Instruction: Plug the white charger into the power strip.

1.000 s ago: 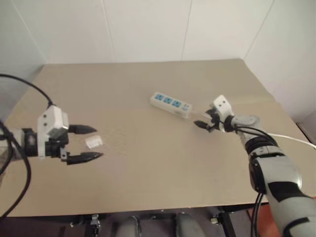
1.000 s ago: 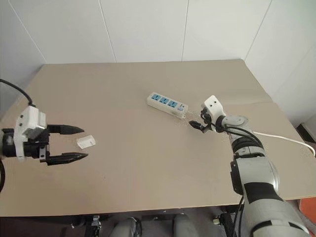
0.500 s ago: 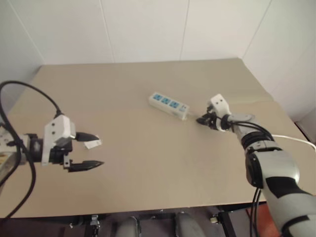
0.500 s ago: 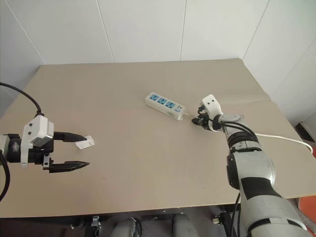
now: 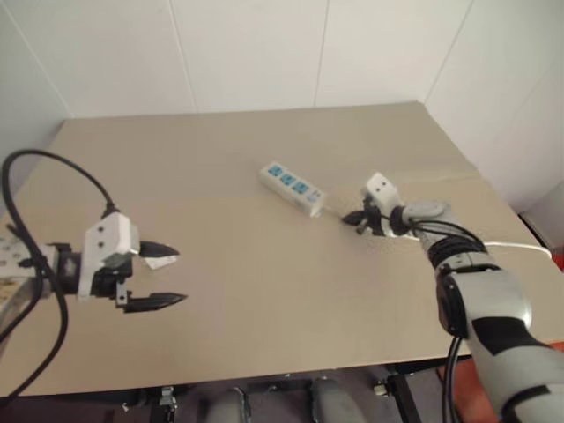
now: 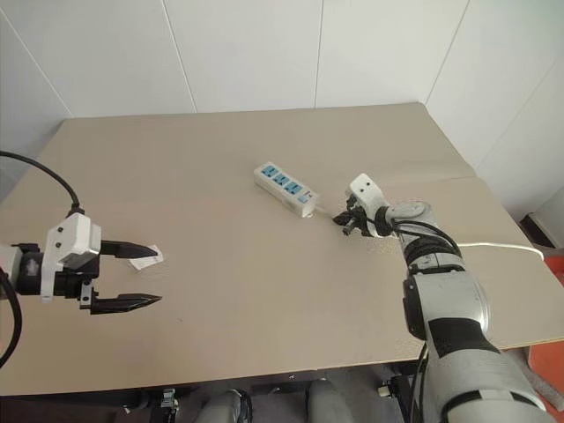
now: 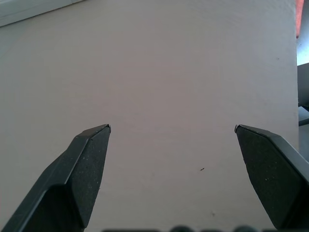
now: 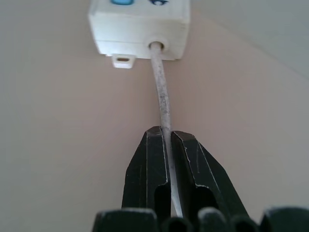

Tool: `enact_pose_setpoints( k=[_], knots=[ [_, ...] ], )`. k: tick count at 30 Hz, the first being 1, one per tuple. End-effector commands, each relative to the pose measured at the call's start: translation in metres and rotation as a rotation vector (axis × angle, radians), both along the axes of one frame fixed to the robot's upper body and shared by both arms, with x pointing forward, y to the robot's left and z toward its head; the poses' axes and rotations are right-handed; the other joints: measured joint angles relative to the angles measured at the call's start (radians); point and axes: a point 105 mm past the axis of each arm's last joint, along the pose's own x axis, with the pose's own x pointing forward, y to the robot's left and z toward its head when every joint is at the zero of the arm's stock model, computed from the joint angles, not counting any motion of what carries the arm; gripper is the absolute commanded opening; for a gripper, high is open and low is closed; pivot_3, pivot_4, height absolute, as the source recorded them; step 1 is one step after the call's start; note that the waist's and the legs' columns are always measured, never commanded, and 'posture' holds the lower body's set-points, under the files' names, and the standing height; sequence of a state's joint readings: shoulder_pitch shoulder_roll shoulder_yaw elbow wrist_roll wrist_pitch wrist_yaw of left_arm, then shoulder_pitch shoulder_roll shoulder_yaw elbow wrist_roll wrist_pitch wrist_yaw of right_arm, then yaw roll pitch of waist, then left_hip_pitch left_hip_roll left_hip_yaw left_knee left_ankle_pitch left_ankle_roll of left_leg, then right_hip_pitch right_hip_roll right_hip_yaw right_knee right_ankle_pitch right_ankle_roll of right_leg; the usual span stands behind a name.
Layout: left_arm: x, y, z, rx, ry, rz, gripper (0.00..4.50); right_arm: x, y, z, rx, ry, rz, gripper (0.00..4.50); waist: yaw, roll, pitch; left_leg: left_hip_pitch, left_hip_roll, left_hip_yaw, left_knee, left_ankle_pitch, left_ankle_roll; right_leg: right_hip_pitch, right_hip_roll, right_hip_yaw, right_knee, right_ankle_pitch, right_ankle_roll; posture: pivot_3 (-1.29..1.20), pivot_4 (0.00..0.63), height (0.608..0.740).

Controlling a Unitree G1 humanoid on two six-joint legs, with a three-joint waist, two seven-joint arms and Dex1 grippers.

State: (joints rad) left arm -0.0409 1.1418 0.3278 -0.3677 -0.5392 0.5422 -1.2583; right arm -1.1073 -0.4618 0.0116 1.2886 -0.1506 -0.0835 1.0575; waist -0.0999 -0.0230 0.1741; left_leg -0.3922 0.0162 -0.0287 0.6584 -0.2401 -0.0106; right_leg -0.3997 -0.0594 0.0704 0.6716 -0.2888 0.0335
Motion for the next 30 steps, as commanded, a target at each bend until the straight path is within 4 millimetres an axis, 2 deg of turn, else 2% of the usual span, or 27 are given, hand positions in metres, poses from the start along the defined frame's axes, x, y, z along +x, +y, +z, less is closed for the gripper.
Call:
enact_pose_setpoints(
  k=[1, 2, 4, 6, 8, 11, 13, 14, 18, 23, 24, 28, 30],
  knots=[
    [-0.002, -0.002, 0.004, 0.006, -0.016, -0.019, 4.50, -0.020, 0.007, -0.011, 0.010, 0.030, 0.157, 0.02, 0.001, 0.000, 0.000, 0.000, 0.000, 0.000, 0.000, 0.000, 0.000, 0.000, 0.000, 0.000, 0.000, 0.000, 0.000, 0.00, 0.150, 0.740],
    [-0.002, -0.002, 0.003, 0.008, -0.014, -0.019, 4.50, -0.025, 0.007, -0.016, 0.005, 0.039, 0.182, 0.02, 0.003, 0.000, 0.000, 0.000, 0.000, 0.000, 0.000, 0.000, 0.000, 0.000, 0.000, 0.000, 0.000, 0.000, 0.000, 0.00, 0.150, 0.740],
    [-0.001, -0.002, 0.002, 0.018, -0.009, -0.025, 4.50, -0.048, 0.006, -0.027, 0.001, 0.055, 0.266, 0.02, 0.005, 0.000, 0.000, 0.002, 0.000, -0.001, 0.000, 0.000, 0.000, 0.002, 0.000, 0.000, 0.000, 0.000, 0.000, 0.00, 0.150, 0.740],
    [0.000, -0.003, 0.002, 0.021, -0.006, -0.035, 4.50, -0.073, 0.004, -0.029, -0.003, 0.047, 0.320, 0.02, 0.014, 0.000, 0.000, 0.002, 0.000, -0.003, 0.000, 0.000, 0.000, 0.004, 0.000, -0.002, 0.000, 0.000, 0.000, 0.00, 0.150, 0.740],
    [0.001, -0.004, 0.003, 0.019, -0.005, -0.043, 4.50, -0.089, 0.001, -0.025, 0.024, 0.041, 0.292, 0.02, 0.030, 0.000, 0.000, 0.002, 0.000, -0.005, 0.000, 0.000, 0.000, 0.004, 0.000, -0.002, 0.000, 0.000, 0.000, 0.00, 0.150, 0.740],
    [0.004, -0.004, 0.004, 0.017, -0.006, -0.046, 4.50, -0.098, 0.000, -0.021, 0.054, 0.011, 0.209, 0.02, 0.031, 0.000, 0.000, 0.004, 0.000, -0.007, 0.001, 0.000, 0.000, 0.006, 0.000, -0.001, 0.000, 0.000, 0.000, 0.00, 0.150, 0.740],
    [0.007, -0.004, 0.005, 0.018, -0.007, -0.050, 4.50, -0.100, -0.001, -0.021, 0.035, -0.040, 0.170, 0.76, 0.031, 0.000, 0.000, 0.008, 0.000, -0.007, 0.001, 0.000, 0.000, 0.009, 0.001, -0.001, 0.000, 0.000, 0.000, 0.00, 0.150, 0.740],
    [0.008, -0.004, 0.005, 0.019, -0.008, -0.053, 4.50, -0.098, -0.001, -0.018, 0.052, -0.052, 0.142, 0.96, 0.031, 0.000, 0.000, 0.009, 0.000, -0.005, 0.001, 0.000, 0.000, 0.010, 0.001, -0.001, 0.000, 0.000, 0.000, 0.00, 0.150, 0.740],
    [0.011, -0.005, 0.006, 0.021, -0.010, -0.064, 4.50, -0.096, 0.000, -0.001, 0.120, -0.138, 0.081, 2.42, 0.032, -0.001, 0.000, 0.008, 0.000, 0.000, 0.001, 0.000, 0.000, 0.009, 0.002, -0.001, 0.000, 0.000, 0.000, 0.00, 0.150, 0.740],
    [0.011, -0.004, 0.007, 0.025, -0.006, -0.069, 4.50, -0.107, 0.005, 0.012, 0.267, -0.212, 0.005, 4.22, 0.039, -0.001, 0.000, 0.001, 0.000, -0.001, 0.001, 0.000, 0.000, 0.005, 0.001, -0.002, -0.002, 0.000, 0.001, 0.00, 0.150, 0.740],
    [0.011, -0.004, 0.007, 0.026, -0.005, -0.069, 4.50, -0.111, 0.008, 0.012, 0.310, -0.212, -0.006, 4.47, 0.041, -0.001, 0.000, 0.001, 0.000, -0.001, 0.001, 0.000, 0.000, 0.004, 0.001, -0.002, -0.002, 0.000, 0.001, 0.00, 0.150, 0.740],
    [0.011, -0.003, 0.008, 0.024, -0.002, -0.068, 4.50, -0.124, 0.026, 0.015, 0.466, -0.195, -0.037, 4.47, 0.045, -0.001, 0.000, 0.000, 0.000, -0.001, 0.001, 0.000, 0.000, 0.003, 0.001, -0.001, -0.002, 0.000, 0.001, 0.00, 0.150, 0.740],
    [0.011, -0.005, 0.010, 0.013, 0.001, -0.070, 4.50, -0.125, 0.037, 0.011, 0.452, -0.220, -0.043, 4.47, 0.044, -0.001, 0.000, 0.001, 0.000, -0.001, 0.001, 0.000, 0.000, 0.004, 0.001, -0.001, -0.001, 0.000, 0.001, 0.00, 0.150, 0.740]
  ],
)
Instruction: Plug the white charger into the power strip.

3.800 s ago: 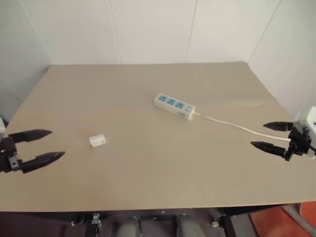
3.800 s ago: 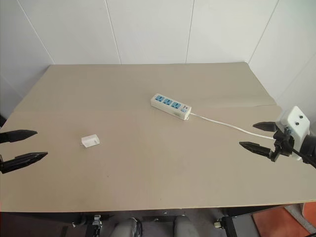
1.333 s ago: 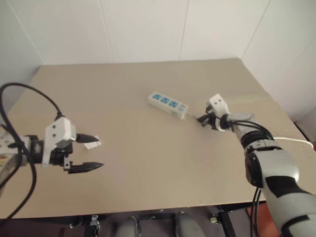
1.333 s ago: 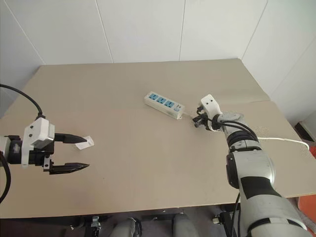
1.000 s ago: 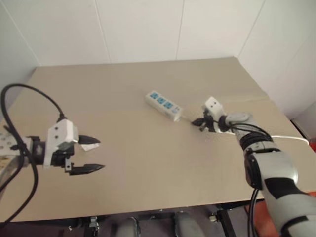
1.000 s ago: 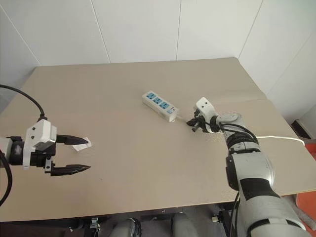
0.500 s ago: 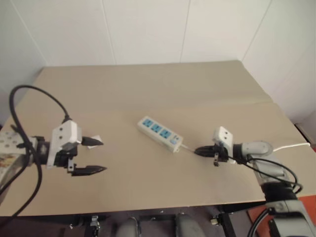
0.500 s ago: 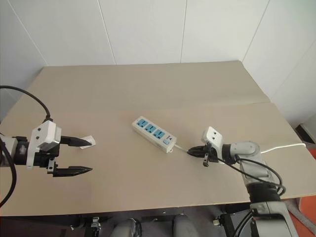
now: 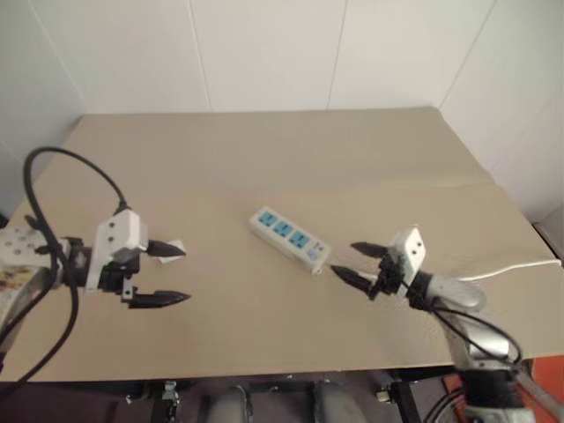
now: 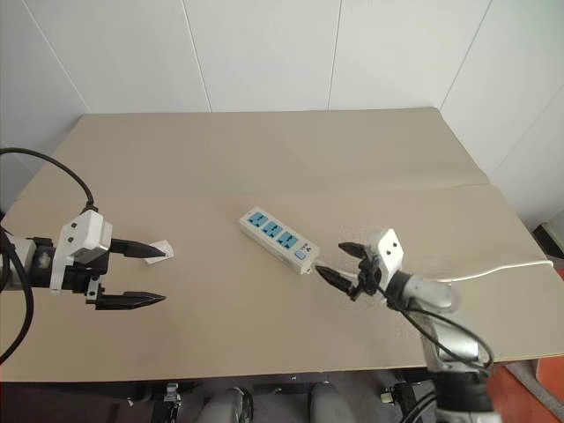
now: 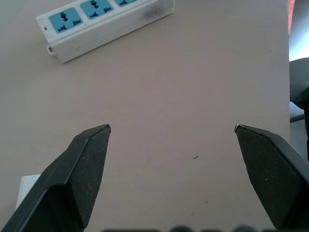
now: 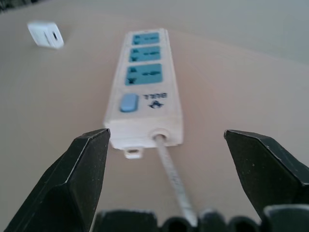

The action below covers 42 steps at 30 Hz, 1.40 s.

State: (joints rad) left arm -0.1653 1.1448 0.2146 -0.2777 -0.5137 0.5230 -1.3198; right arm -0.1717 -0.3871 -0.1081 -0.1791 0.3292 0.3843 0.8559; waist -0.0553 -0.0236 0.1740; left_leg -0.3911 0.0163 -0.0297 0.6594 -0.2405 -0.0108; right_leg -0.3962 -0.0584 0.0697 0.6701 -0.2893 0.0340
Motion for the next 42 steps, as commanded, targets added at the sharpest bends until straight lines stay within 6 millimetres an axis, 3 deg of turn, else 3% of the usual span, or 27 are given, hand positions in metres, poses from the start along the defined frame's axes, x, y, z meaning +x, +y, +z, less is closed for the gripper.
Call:
enact_pose_setpoints(
  k=[1, 7, 13, 20, 29, 34, 42],
  knots=[
    [0.001, -0.002, 0.011, 0.007, -0.035, -0.017, 4.50, 0.001, 0.014, 0.015, 0.003, -0.095, -0.033, 4.47, 0.000, 0.000, 0.000, 0.001, 0.000, 0.000, 0.000, 0.000, 0.000, 0.000, 0.000, 0.000, 0.000, 0.000, 0.000, 0.00, 0.150, 0.740],
    [0.002, -0.003, 0.011, 0.010, -0.036, -0.016, 4.50, 0.010, 0.033, 0.013, 0.034, -0.107, -0.026, 4.47, 0.001, 0.000, 0.000, 0.000, 0.000, 0.001, 0.000, 0.000, 0.000, 0.000, 0.000, 0.000, 0.000, 0.000, 0.000, 0.00, 0.150, 0.740],
    [-0.003, 0.000, 0.010, 0.015, -0.033, 0.004, 4.50, 0.022, 0.038, 0.005, -0.005, -0.124, -0.026, 4.47, 0.003, 0.000, 0.000, 0.000, 0.000, 0.002, 0.000, 0.000, 0.000, 0.000, 0.001, 0.000, 0.000, 0.000, 0.000, 0.00, 0.150, 0.740],
    [-0.006, -0.001, 0.007, 0.009, -0.035, 0.015, 4.50, 0.024, 0.048, -0.019, -0.039, -0.082, 0.020, 4.47, 0.008, 0.000, 0.000, 0.000, 0.000, 0.002, 0.000, 0.000, 0.000, 0.000, 0.000, 0.000, 0.000, 0.000, 0.000, 0.00, 0.150, 0.740],
    [-0.006, -0.002, 0.007, 0.004, -0.043, 0.019, 4.50, 0.030, 0.051, -0.025, -0.006, -0.054, 0.000, 4.47, 0.007, 0.000, 0.000, 0.001, 0.000, 0.001, 0.000, 0.000, 0.000, 0.000, 0.000, 0.000, 0.000, 0.000, 0.000, 0.00, 0.150, 0.740],
    [-0.004, -0.001, 0.007, 0.007, -0.044, 0.018, 4.50, 0.026, 0.049, -0.032, -0.053, -0.078, 0.002, 3.44, 0.007, 0.000, 0.000, 0.001, 0.000, 0.001, 0.000, 0.000, 0.000, 0.000, 0.001, 0.000, 0.000, 0.000, 0.000, 0.00, 0.150, 0.740],
    [0.004, -0.007, 0.015, -0.022, -0.106, 0.008, 4.50, 0.012, 0.056, -0.030, -0.058, -0.119, 0.114, 3.45, 0.009, -0.001, 0.000, 0.001, 0.000, 0.001, 0.000, 0.000, 0.000, 0.001, 0.000, 0.000, 0.000, 0.000, 0.000, 0.00, 0.150, 0.740]
  ],
)
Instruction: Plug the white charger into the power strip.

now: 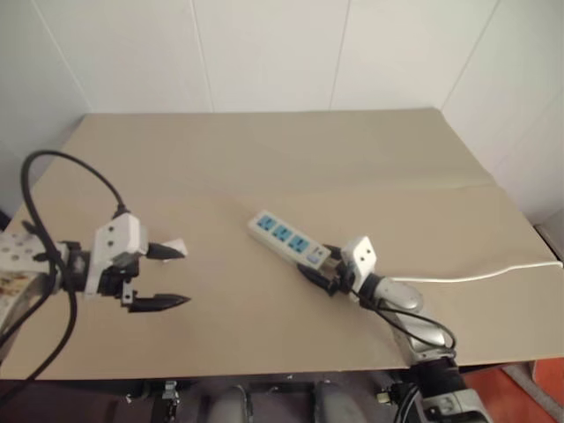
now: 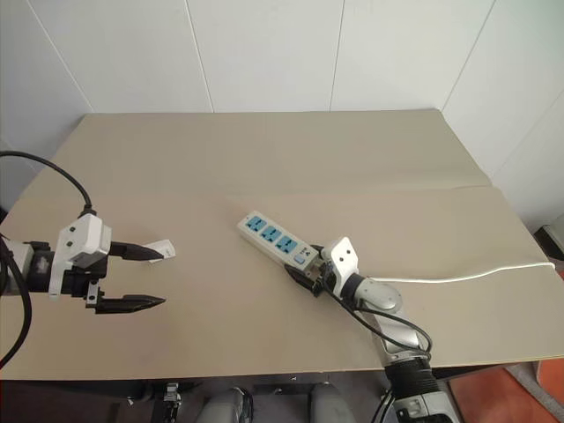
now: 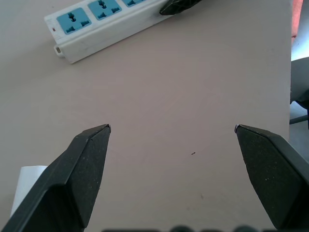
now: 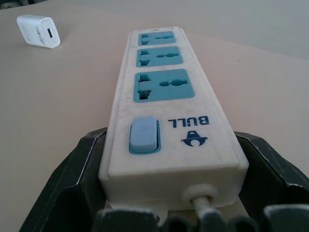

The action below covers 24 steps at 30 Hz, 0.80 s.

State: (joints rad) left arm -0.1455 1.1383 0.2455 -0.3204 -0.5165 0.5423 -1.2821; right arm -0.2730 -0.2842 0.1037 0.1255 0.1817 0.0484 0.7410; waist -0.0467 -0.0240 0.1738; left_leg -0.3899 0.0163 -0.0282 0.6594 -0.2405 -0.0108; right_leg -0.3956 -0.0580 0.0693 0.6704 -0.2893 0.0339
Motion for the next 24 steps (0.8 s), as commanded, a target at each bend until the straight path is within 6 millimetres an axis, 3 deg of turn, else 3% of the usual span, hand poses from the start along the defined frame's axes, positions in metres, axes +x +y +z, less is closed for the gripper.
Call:
enact_pose_setpoints(
  k=[1, 7, 11, 17, 24],
  knots=[
    [0.009, -0.007, 0.016, -0.025, -0.113, -0.010, 4.50, -0.015, 0.010, 0.006, 0.000, -0.033, 0.136, 3.45, 0.001, 0.000, 0.000, 0.000, 0.000, 0.000, 0.000, 0.000, 0.000, 0.000, 0.000, 0.000, 0.000, 0.000, 0.000, 0.00, 0.150, 0.740],
    [0.040, -0.011, 0.040, 0.035, -0.257, 0.050, 4.50, -0.030, 0.021, 0.019, 0.003, 0.016, 0.426, 3.45, -0.002, -0.002, 0.000, 0.001, 0.000, 0.000, 0.000, 0.000, 0.000, 0.001, 0.001, 0.000, 0.000, 0.000, 0.000, 0.00, 0.150, 0.740],
    [0.058, 0.001, 0.054, 0.124, -0.270, 0.107, 4.50, -0.034, 0.027, 0.015, -0.114, 0.049, 0.600, 3.45, -0.012, -0.002, 0.001, 0.001, 0.000, 0.000, 0.001, 0.000, 0.000, 0.001, 0.002, 0.000, 0.001, 0.000, 0.000, 0.00, 0.150, 0.740],
    [0.075, 0.033, 0.045, 0.480, -0.025, 0.192, 4.50, -0.026, 0.041, -0.003, -0.268, 0.125, 0.664, 3.45, -0.021, -0.003, 0.001, -0.001, 0.000, 0.000, 0.001, 0.000, 0.000, -0.002, 0.003, 0.000, 0.001, 0.000, 0.000, 0.00, 0.150, 0.740],
    [0.106, 0.023, 0.032, 0.643, 0.152, 0.132, 4.50, -0.026, 0.053, -0.015, -0.257, 0.159, 0.661, 3.45, -0.027, -0.004, 0.000, 0.001, 0.000, -0.001, 0.001, 0.000, 0.000, 0.000, 0.004, 0.000, 0.003, 0.000, 0.000, 0.00, 0.150, 0.740]
  ],
)
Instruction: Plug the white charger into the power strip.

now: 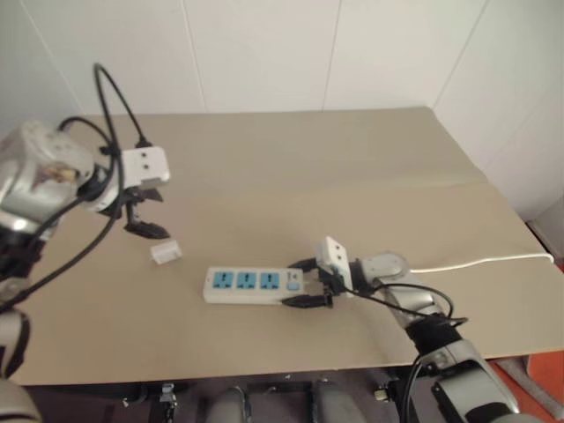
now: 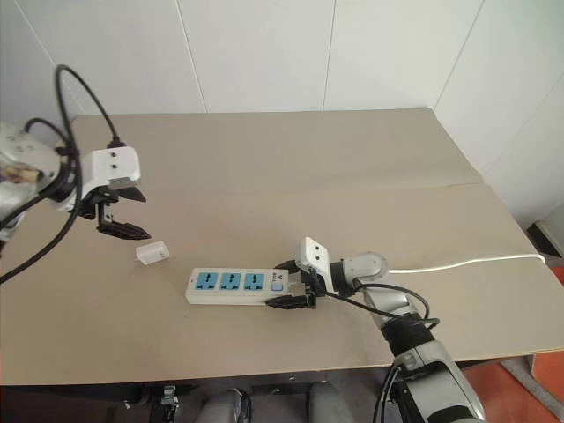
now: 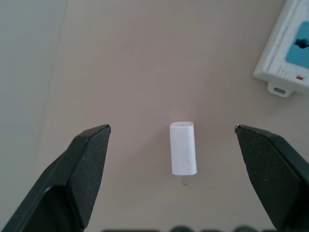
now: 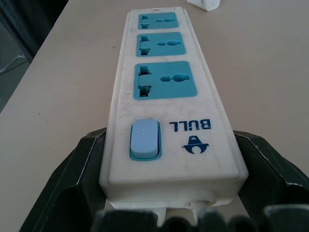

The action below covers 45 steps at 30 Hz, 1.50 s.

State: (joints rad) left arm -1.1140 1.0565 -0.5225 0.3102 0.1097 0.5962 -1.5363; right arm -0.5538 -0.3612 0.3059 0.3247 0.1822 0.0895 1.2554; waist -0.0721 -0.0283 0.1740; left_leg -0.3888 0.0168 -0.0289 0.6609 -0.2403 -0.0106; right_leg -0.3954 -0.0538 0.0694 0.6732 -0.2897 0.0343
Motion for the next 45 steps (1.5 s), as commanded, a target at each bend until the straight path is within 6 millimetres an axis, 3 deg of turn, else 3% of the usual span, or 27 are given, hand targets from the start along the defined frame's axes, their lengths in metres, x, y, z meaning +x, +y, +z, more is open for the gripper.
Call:
enact_pose_setpoints(
  k=[1, 8, 20, 41, 45],
  knots=[
    [0.008, 0.006, -0.008, 0.120, 0.086, -0.013, 4.50, -0.008, 0.009, -0.017, -0.038, 0.042, 0.021, 3.45, -0.005, 0.000, 0.000, 0.000, 0.000, 0.000, 0.000, 0.000, 0.000, 0.000, 0.000, 0.000, 0.000, 0.000, 0.000, 0.00, 0.150, 0.740],
    [0.024, 0.006, -0.025, 0.190, 0.167, 0.016, 4.50, -0.006, 0.007, -0.019, -0.045, 0.034, -0.028, 3.45, -0.009, 0.000, 0.000, -0.001, 0.001, 0.000, 0.000, 0.000, 0.000, -0.006, 0.000, 0.000, 0.007, 0.000, 0.000, 0.00, 0.150, 0.740],
    [0.014, 0.008, -0.069, 0.288, 0.276, 0.042, 4.50, -0.010, 0.003, -0.023, -0.041, 0.031, -0.079, 3.45, -0.006, -0.001, 0.000, -0.001, 0.001, -0.001, 0.000, 0.000, 0.000, -0.006, 0.000, 0.000, 0.007, 0.000, 0.000, 0.00, 0.150, 0.740],
    [0.023, -0.003, -0.082, 0.292, 0.194, 0.064, 4.50, -0.010, 0.002, -0.026, -0.052, 0.032, -0.079, 3.45, 0.000, -0.001, -0.001, -0.001, 0.001, -0.001, 0.001, 0.000, 0.000, -0.006, 0.000, 0.000, 0.008, 0.000, 0.000, 0.00, 0.150, 0.740],
    [0.026, -0.004, -0.082, 0.300, 0.179, 0.059, 3.29, -0.010, 0.001, -0.028, -0.055, 0.032, -0.085, 3.45, 0.000, -0.002, -0.001, -0.001, 0.001, -0.001, 0.001, 0.000, 0.000, -0.006, 0.000, 0.000, 0.008, 0.000, 0.000, 0.00, 0.150, 0.740]
  ],
)
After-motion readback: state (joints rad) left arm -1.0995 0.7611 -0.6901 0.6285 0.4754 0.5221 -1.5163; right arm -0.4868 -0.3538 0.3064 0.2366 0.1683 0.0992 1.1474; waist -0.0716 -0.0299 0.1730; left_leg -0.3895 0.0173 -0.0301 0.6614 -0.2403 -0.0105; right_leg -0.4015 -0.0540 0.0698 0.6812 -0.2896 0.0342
